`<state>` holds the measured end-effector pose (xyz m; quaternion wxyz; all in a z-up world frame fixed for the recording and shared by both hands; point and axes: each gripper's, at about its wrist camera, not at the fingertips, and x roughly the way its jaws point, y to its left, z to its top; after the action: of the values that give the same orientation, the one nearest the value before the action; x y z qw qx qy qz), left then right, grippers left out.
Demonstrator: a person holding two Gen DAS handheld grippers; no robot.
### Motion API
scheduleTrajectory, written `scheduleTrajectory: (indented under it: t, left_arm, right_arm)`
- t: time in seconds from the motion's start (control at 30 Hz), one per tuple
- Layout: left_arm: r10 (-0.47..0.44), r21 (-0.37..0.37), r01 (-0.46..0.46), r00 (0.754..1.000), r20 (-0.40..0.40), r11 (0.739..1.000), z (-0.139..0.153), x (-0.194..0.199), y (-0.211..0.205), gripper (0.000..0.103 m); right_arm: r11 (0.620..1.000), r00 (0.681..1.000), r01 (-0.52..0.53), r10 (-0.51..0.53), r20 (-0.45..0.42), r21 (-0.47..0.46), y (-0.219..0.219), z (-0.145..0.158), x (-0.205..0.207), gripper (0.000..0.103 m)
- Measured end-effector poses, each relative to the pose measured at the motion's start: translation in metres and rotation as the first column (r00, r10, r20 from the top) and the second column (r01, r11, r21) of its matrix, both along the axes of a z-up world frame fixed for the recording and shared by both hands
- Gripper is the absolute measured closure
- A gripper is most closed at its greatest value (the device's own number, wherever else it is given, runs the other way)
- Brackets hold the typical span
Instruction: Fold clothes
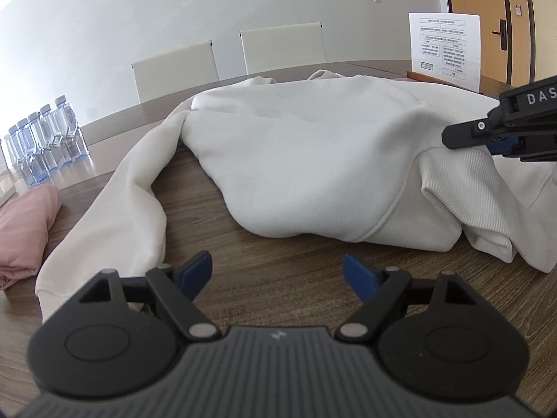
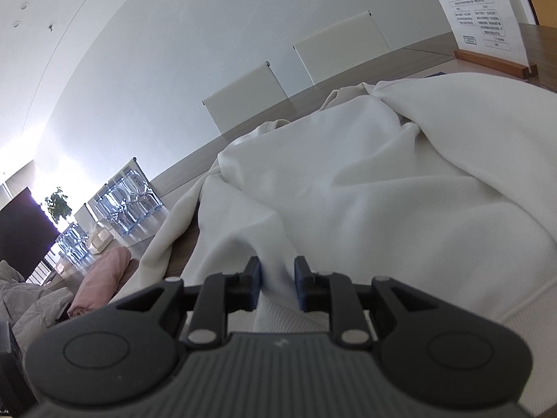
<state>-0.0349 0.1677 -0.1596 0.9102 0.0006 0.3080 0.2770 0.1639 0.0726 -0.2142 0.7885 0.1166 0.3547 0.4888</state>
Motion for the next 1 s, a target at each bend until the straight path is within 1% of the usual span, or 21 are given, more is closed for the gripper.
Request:
scheduleTrajectory:
  t: [0.1,0.17,0.23,0.3,0.4,0.53,0.57,0.63,0.67,0.7,0.73,0.77,0.8,0.87,0.9,0.93,1.0]
  left_arm:
    - [0.003,0.001,-0.003,1.000,0.004,1.000,0.001,-0.001,0.001,0.021]
    - [0.006,0.002,-0.006,1.000,0.003,1.000,0.000,0.000,0.001,0.021]
    - [0.008,0.004,-0.008,1.000,0.002,1.000,0.000,0.000,0.001,0.021]
    - [0.009,0.007,-0.009,1.000,0.003,1.000,0.000,0.000,0.001,0.021]
    - [0.008,0.003,-0.008,1.000,0.008,1.000,0.001,-0.002,0.004,0.021]
    - [-0.006,-0.022,0.006,0.999,0.036,1.000,0.003,-0.006,0.010,0.021]
    - [-0.011,-0.030,0.012,0.999,0.045,0.999,0.004,-0.007,0.012,0.021]
    - [-0.025,-0.053,0.028,0.998,0.057,0.998,0.004,-0.008,0.013,0.021]
    - [-0.028,-0.059,0.031,0.998,0.061,0.998,0.005,-0.008,0.014,0.021]
    - [-0.033,-0.051,0.036,0.998,0.059,0.998,0.004,-0.008,0.013,0.021]
    - [-0.038,-0.042,0.041,0.998,0.057,0.998,0.004,-0.008,0.013,0.021]
    - [-0.047,-0.040,0.049,0.998,0.051,0.998,0.003,-0.007,0.012,0.021]
    - [-0.055,-0.039,0.057,0.997,0.045,0.998,0.002,-0.007,0.012,0.021]
    - [-0.068,-0.056,0.070,0.997,0.035,0.996,-0.001,-0.004,0.012,0.021]
    - [-0.074,-0.066,0.076,0.997,0.029,0.995,-0.002,-0.002,0.012,0.021]
    - [-0.079,-0.072,0.080,0.997,0.023,0.994,-0.004,0.000,0.011,0.021]
    - [-0.091,-0.088,0.093,0.996,0.017,0.992,-0.007,0.005,0.012,0.021]
  right_arm:
    - [1.000,1.000,-0.004,0.004,0.005,0.012,-0.013,0.002,0.000,0.073]
    - [1.000,0.999,0.014,-0.014,0.033,0.003,-0.022,0.004,-0.001,0.064]
    - [0.998,0.994,0.057,-0.057,0.098,-0.001,-0.034,0.005,-0.002,0.049]
    - [0.997,0.988,0.070,-0.072,0.139,0.019,-0.047,0.005,-0.005,0.049]
    - [0.997,0.981,0.076,-0.079,0.175,0.023,-0.067,0.005,-0.009,0.049]
    - [0.992,0.956,0.123,-0.117,0.270,-0.007,-0.094,0.011,-0.014,0.048]
    - [0.992,0.952,0.120,-0.107,0.288,-0.028,-0.100,0.013,-0.014,0.048]
    - [0.991,0.945,0.089,-0.054,0.324,-0.096,-0.114,0.017,-0.012,0.047]
    - [0.989,0.938,0.072,-0.022,0.346,-0.133,-0.121,0.018,-0.012,0.046]
    - [0.984,0.925,0.056,0.013,0.379,-0.169,-0.130,0.019,-0.014,0.044]
    - [0.976,0.904,0.045,0.051,0.424,-0.214,-0.136,0.019,-0.018,0.039]
    - [0.965,0.879,0.038,0.092,0.468,-0.260,-0.141,0.018,-0.024,0.037]
    - [0.949,0.843,0.036,0.139,0.519,-0.312,-0.147,0.016,-0.030,0.036]
    - [0.917,0.795,0.042,0.210,0.569,-0.397,-0.158,0.009,-0.035,0.036]
    - [0.903,0.791,0.049,0.226,0.568,-0.426,-0.161,0.006,-0.035,0.036]
    - [0.897,0.808,0.057,0.216,0.548,-0.438,-0.164,0.003,-0.031,0.036]
    - [0.892,0.854,0.068,0.180,0.489,-0.447,-0.168,-0.003,-0.020,0.036]
